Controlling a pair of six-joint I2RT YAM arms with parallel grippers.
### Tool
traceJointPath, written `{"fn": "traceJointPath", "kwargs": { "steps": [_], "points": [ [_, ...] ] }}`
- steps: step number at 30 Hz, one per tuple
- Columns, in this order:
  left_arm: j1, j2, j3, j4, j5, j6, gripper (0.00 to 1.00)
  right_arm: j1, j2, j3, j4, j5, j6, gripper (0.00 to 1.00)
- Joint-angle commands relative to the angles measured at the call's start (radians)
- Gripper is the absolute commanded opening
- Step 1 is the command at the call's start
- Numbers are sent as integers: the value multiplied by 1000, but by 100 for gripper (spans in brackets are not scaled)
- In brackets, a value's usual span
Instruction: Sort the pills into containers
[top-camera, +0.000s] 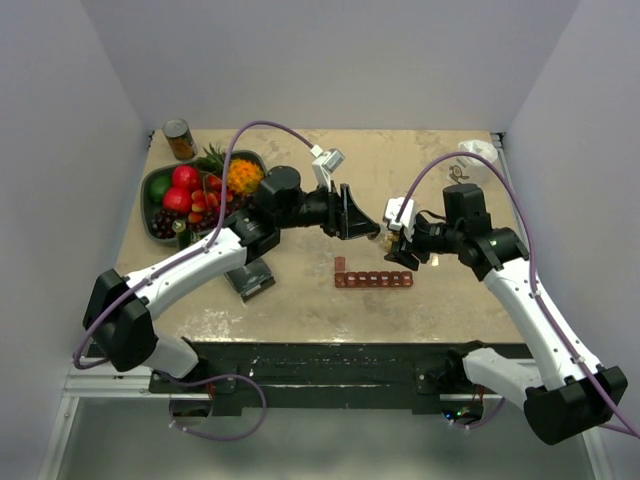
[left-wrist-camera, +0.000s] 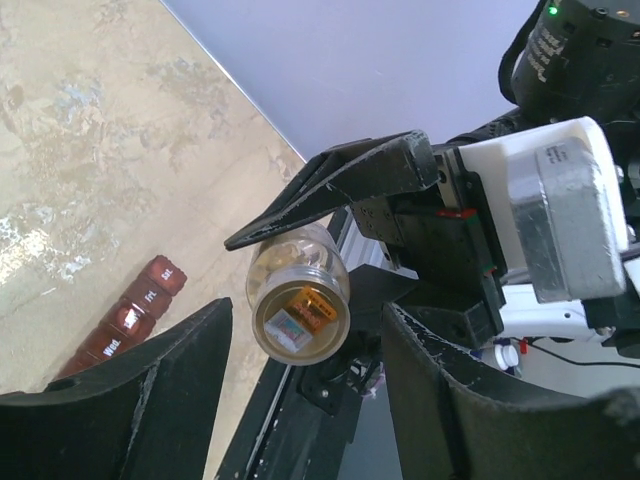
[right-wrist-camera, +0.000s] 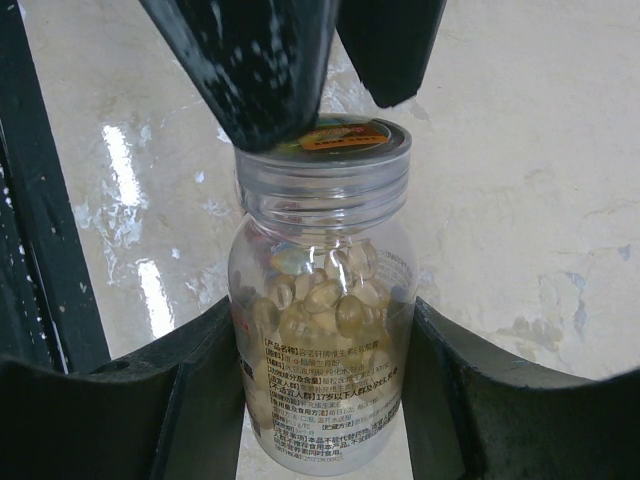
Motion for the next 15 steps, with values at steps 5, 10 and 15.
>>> {"fn": "traceJointPath", "kwargs": {
  "steps": [5, 10, 15],
  "points": [
    [-29, 50, 91, -29, -28, 14, 61, 5, -21, 24, 18, -4, -5, 0],
    [-35, 60, 106, -43, -7, 26, 52, 3, -19, 23, 26, -4, 3, 0],
    [-36, 64, 122, -80, 21, 55, 45, 3, -18, 24, 35, -19, 32, 0]
  ]
}}
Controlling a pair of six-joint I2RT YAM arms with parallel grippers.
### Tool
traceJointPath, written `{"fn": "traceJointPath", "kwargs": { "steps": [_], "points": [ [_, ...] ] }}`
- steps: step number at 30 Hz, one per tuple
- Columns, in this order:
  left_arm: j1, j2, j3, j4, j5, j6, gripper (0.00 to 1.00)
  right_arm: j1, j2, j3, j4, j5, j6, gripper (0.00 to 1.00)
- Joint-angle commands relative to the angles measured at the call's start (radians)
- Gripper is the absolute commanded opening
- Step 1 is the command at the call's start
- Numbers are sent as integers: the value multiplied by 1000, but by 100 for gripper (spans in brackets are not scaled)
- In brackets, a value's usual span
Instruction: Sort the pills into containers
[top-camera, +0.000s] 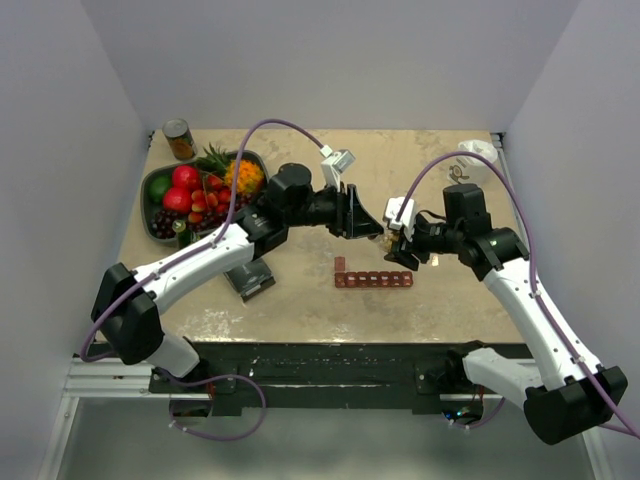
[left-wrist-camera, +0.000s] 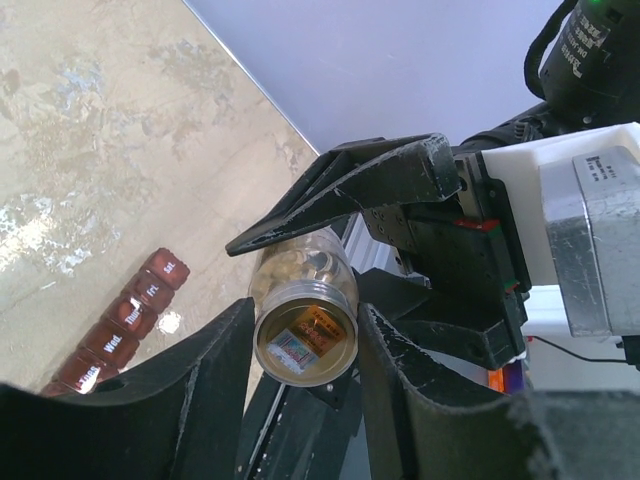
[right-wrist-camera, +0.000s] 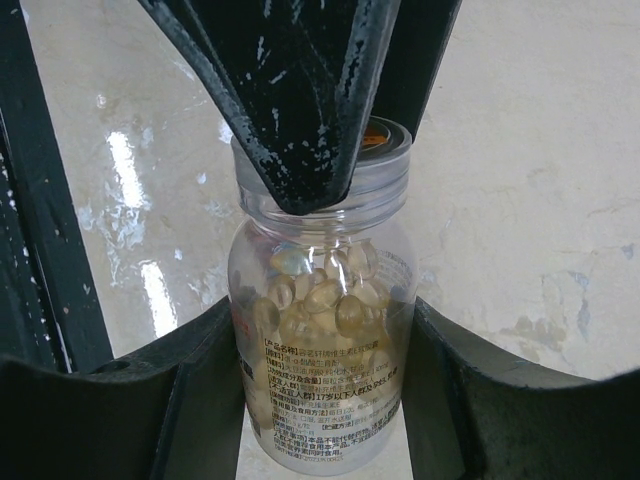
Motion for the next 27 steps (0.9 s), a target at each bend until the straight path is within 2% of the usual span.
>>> {"fn": "traceJointPath", "kwargs": {
  "steps": [1, 9, 11, 14, 19, 21, 24, 25, 26, 27],
  "points": [
    [-8, 2, 59, -24, 51, 43, 45, 3, -19, 24, 38, -26, 31, 0],
    [-4, 35, 60, -28, 189, 138, 28, 3, -15, 29, 27, -98, 57, 0],
    [16, 51, 54, -18, 290, 211, 21, 4, -16, 26, 13, -156, 59, 0],
    [65, 70, 21, 50, 471, 286, 19, 4, -16, 13, -2, -242, 74, 0],
    [87, 84, 27, -42, 635, 587, 18, 4, -13, -40, 57, -446, 203, 0],
    [88, 88, 51, -144, 661, 712, 20, 3, -10, -81, 99, -500, 288, 0],
    [93, 90, 91, -188, 616, 773, 33, 3, -2, -109, 168, -555, 364, 0],
    [98, 88, 105, -186, 600, 767, 38, 3, -1, -109, 171, -557, 367, 0],
    [101, 85, 113, -188, 591, 762, 49, 3, 2, -106, 173, -555, 369, 0],
    [102, 81, 117, -188, 580, 758, 54, 3, 5, -103, 173, -554, 373, 0]
  ]
}}
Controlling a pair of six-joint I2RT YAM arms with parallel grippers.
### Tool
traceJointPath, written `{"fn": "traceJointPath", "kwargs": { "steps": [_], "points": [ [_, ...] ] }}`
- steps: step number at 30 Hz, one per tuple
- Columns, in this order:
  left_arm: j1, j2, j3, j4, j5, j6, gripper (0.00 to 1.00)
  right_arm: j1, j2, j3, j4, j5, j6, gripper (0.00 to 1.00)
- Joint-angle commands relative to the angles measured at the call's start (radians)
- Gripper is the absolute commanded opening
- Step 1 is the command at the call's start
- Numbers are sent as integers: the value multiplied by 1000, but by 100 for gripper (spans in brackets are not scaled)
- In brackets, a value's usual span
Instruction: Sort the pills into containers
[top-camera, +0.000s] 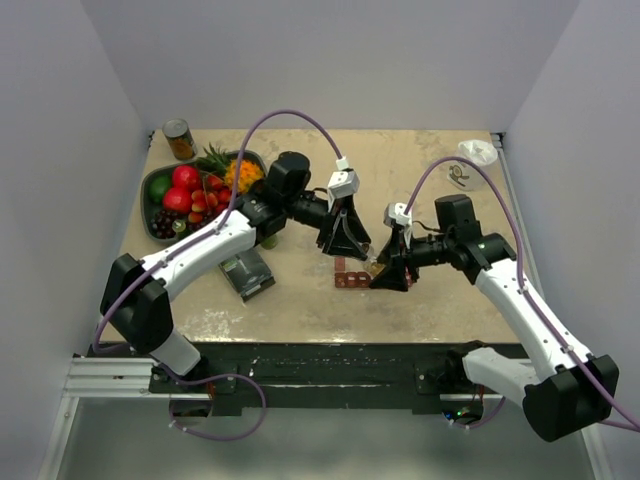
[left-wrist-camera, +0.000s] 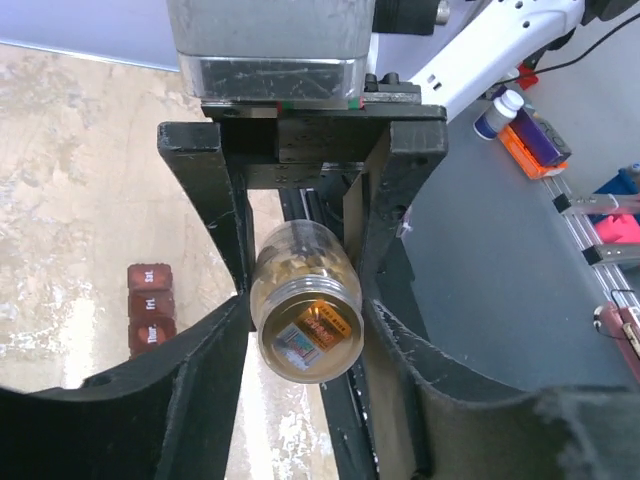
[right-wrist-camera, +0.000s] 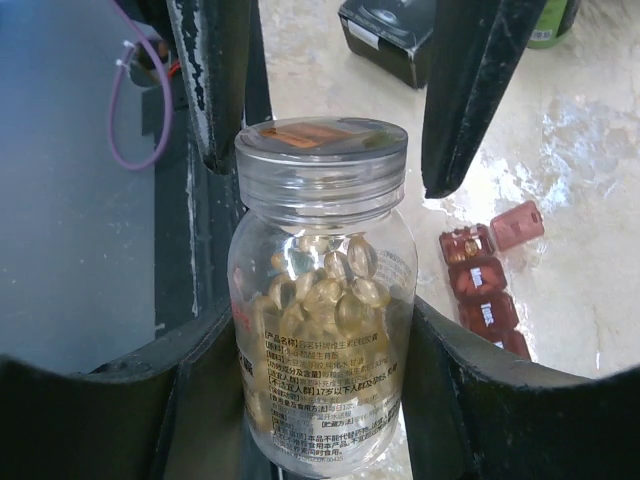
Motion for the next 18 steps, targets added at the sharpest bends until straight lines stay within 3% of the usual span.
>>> {"fn": "traceJointPath", "kwargs": {
  "steps": [1, 3, 9, 18],
  "points": [
    [21, 2, 52, -66, -41, 122, 59, 2, -6, 23, 138, -168, 91, 0],
    [24, -27, 47, -54, -81, 97, 74, 0, -5, 22, 143, -160, 96, 0],
    [37, -130, -11, 21, -141, 1, 95, 0, -11, 25, 128, -123, 70, 0],
    [66, -274, -141, 222, -205, -225, 99, 2, -25, 33, 72, -18, -28, 0]
  ]
}}
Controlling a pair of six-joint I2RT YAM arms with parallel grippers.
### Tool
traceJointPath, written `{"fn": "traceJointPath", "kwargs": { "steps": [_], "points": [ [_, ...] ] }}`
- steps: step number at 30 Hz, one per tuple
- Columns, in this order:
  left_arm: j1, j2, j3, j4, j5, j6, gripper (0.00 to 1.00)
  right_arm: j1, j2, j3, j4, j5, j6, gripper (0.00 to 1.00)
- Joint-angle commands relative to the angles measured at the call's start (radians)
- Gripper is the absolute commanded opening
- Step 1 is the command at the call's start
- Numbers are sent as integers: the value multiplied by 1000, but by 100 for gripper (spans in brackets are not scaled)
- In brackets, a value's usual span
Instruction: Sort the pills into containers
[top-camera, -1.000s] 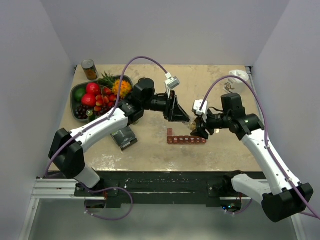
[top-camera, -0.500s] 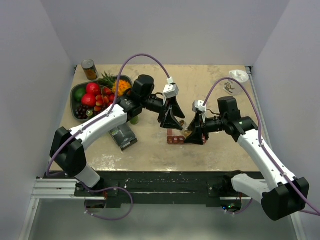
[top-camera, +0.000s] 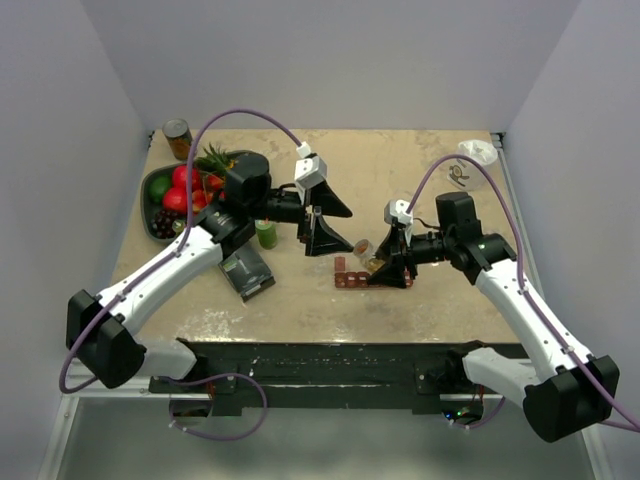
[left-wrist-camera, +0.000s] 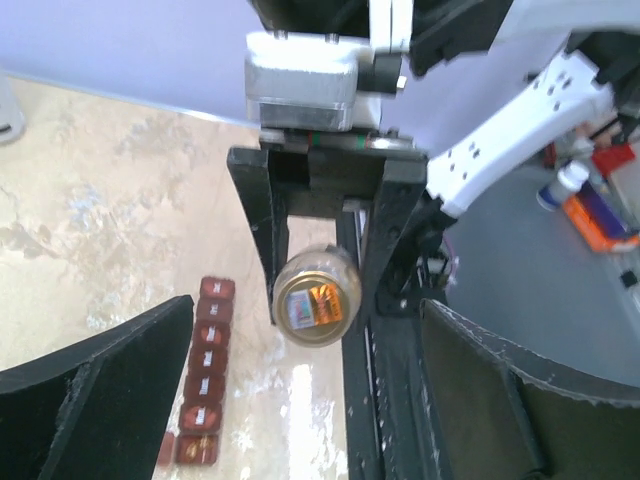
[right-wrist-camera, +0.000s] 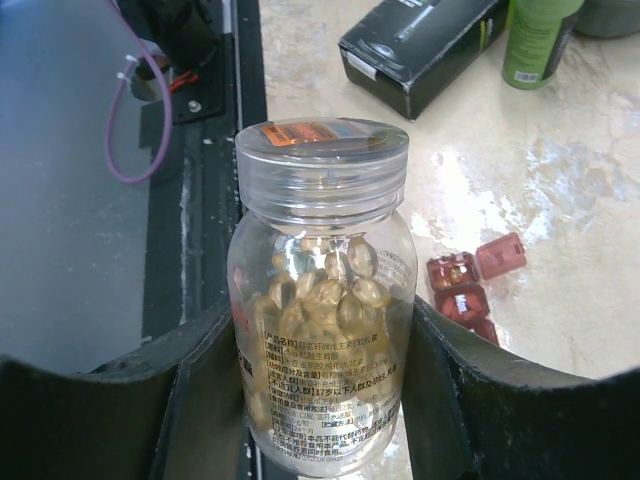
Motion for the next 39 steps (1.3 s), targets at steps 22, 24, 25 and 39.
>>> {"fn": "traceJointPath", "kwargs": {
  "steps": [22, 24, 25, 39],
  "points": [
    [-123, 55, 27, -94, -344, -81, 98, 1, -25, 42, -10, 88, -70, 0],
    [-123, 60, 25, -106, -352, -71, 98, 2, -26, 44, -10, 88, -72, 0],
    [-123, 61, 27, -110, -355, -69, 97, 2, -26, 42, -11, 87, -70, 0],
    [-59, 46, -59, -146, -354, -23, 96, 1, -31, 58, -22, 70, -69, 0]
  ]
}}
